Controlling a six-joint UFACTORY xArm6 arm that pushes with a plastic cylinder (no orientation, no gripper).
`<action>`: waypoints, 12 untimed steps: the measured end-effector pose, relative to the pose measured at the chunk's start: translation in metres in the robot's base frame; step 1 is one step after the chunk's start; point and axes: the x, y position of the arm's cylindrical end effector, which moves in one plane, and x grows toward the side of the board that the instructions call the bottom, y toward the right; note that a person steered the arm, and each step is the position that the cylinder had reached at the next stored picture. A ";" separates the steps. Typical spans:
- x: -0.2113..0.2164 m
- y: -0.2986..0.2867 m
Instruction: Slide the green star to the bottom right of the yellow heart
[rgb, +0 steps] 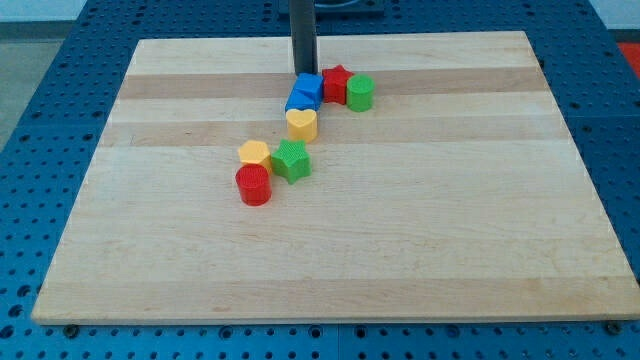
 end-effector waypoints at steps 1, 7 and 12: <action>-0.002 -0.028; 0.113 -0.069; 0.200 -0.038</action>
